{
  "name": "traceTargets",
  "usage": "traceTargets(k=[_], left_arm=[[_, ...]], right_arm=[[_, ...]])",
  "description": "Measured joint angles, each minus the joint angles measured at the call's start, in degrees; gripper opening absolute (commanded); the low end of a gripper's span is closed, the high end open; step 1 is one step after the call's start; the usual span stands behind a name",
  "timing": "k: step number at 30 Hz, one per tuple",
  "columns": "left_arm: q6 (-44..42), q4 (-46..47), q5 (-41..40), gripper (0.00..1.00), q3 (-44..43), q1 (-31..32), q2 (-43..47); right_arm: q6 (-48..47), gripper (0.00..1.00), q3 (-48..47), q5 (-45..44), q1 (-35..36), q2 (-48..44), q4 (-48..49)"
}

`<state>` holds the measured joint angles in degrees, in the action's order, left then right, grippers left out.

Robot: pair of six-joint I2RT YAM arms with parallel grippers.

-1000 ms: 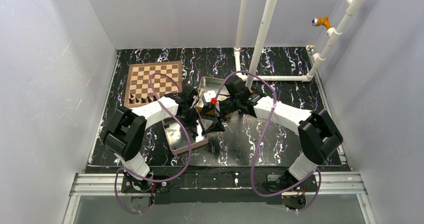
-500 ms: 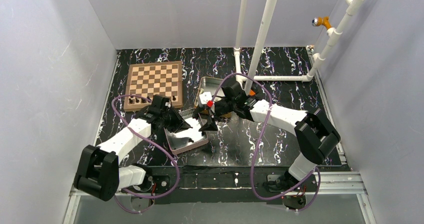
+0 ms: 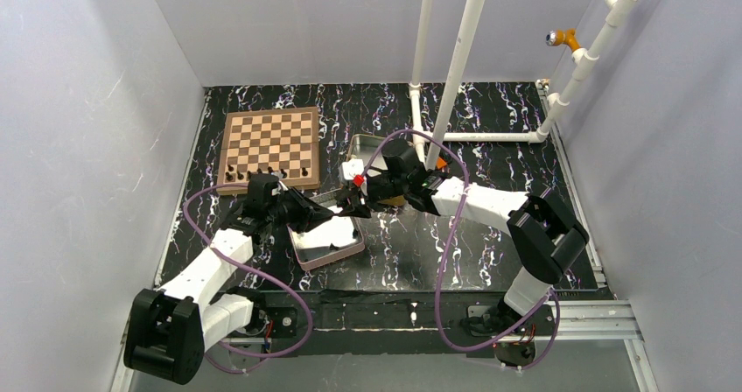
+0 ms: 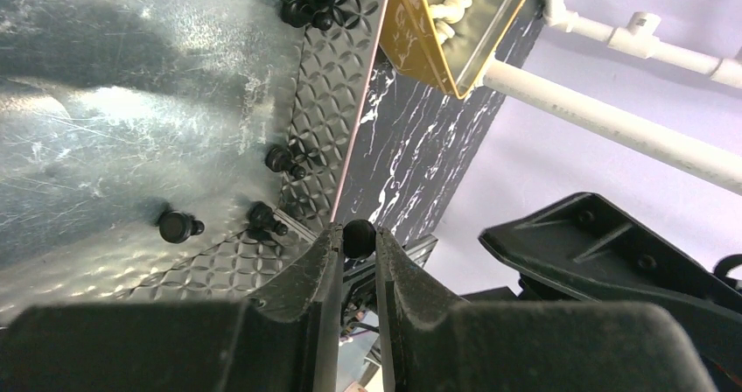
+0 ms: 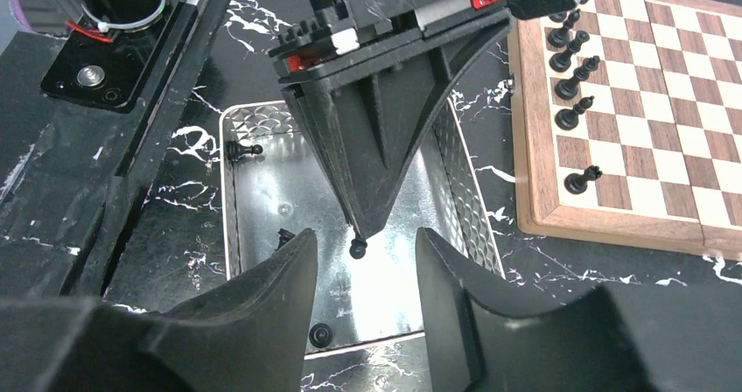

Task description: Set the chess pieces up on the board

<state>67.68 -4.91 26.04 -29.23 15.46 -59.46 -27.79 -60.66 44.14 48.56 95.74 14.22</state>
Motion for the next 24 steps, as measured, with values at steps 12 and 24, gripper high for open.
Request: traceTargets(k=[12,24], left_arm=[[2.9,4.7,1.7,0.00,2.7,0.0,3.1],[3.5,7.5,2.8,0.00,2.7,0.0,3.5]], right_arm=[[3.3,0.44,1.6,-3.0,0.0,0.3,1.0],[3.9,0.31,1.6,-3.7,0.4,0.3,1.0]])
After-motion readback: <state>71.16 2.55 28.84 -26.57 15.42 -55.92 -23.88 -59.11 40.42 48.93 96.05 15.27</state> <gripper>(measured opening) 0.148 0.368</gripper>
